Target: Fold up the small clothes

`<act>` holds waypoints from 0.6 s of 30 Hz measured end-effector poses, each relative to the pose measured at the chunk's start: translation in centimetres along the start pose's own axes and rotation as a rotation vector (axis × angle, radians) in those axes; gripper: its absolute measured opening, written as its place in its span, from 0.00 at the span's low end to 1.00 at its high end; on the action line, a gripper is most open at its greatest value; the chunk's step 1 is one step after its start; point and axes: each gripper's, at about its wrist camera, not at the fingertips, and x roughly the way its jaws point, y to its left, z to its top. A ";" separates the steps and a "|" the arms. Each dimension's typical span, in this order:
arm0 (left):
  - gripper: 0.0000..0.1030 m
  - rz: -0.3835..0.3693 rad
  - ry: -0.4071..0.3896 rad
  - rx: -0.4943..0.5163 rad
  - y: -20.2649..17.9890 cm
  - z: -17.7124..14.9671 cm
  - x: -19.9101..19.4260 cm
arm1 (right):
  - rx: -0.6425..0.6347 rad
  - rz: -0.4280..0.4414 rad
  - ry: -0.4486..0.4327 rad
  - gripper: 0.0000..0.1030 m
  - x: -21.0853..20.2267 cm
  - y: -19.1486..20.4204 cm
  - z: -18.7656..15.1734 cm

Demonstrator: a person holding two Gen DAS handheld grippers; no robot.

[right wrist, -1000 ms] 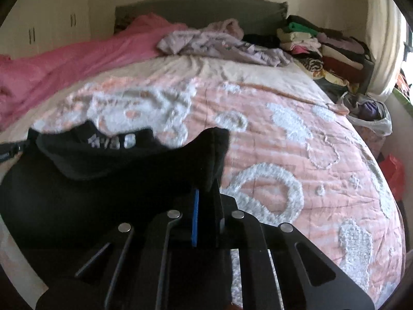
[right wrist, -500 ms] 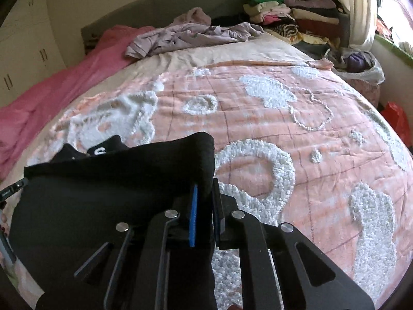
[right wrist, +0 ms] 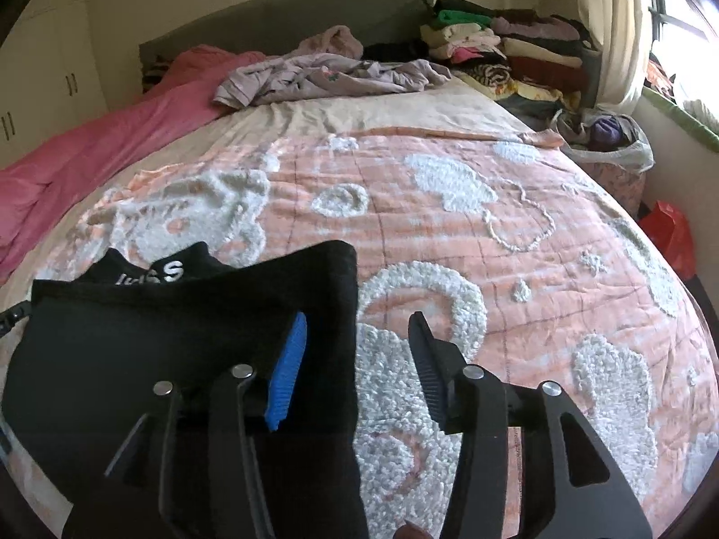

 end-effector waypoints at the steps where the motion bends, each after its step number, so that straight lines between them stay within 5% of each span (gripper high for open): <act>1: 0.21 0.000 0.000 -0.003 0.0 0.0 -0.1 | -0.004 0.001 -0.004 0.50 -0.2 0.1 0.0; 7: 0.27 0.002 -0.002 -0.017 0.2 0.0 -0.7 | -0.020 0.016 -0.017 0.65 -1.0 1.0 0.2; 18: 0.36 0.004 -0.037 -0.002 -0.4 0.1 -2.9 | -0.060 0.045 -0.057 0.72 -2.8 2.5 0.5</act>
